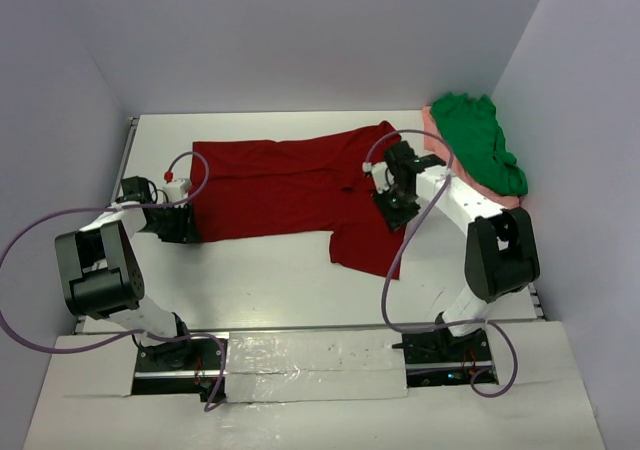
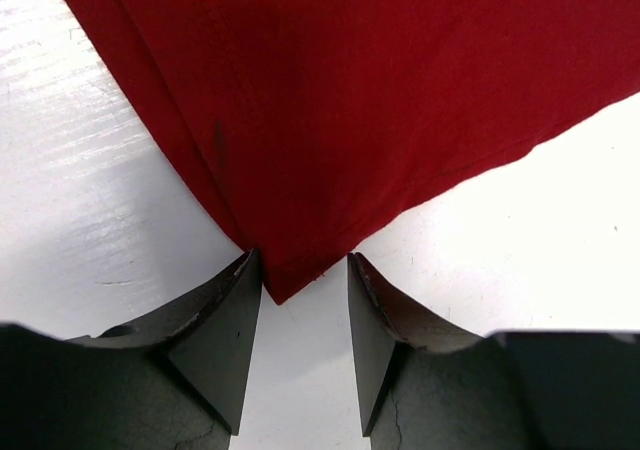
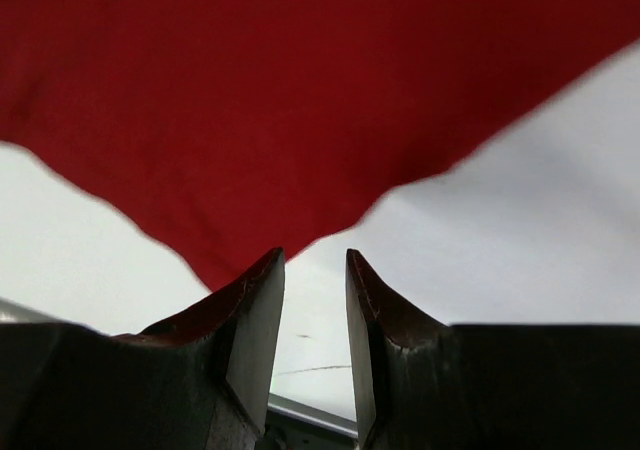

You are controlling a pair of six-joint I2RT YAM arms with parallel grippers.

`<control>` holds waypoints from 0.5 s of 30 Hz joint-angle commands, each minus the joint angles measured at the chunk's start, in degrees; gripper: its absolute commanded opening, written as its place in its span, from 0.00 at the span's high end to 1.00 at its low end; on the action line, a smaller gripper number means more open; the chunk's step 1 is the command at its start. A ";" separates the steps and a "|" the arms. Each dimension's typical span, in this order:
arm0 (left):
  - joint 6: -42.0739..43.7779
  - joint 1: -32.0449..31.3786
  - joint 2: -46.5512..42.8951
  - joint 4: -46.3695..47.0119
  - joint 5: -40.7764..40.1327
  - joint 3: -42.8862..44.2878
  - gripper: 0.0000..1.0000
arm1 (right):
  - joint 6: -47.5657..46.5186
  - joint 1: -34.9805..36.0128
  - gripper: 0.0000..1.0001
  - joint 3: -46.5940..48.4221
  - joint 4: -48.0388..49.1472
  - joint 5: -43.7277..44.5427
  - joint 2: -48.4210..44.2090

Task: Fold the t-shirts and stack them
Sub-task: Grap the side of the flattened tshirt closest away from the robot with both arms

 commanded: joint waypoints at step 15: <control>0.10 0.35 -3.24 -1.41 -0.81 -0.42 0.51 | -12.18 23.28 0.58 -21.12 7.27 18.82 -15.53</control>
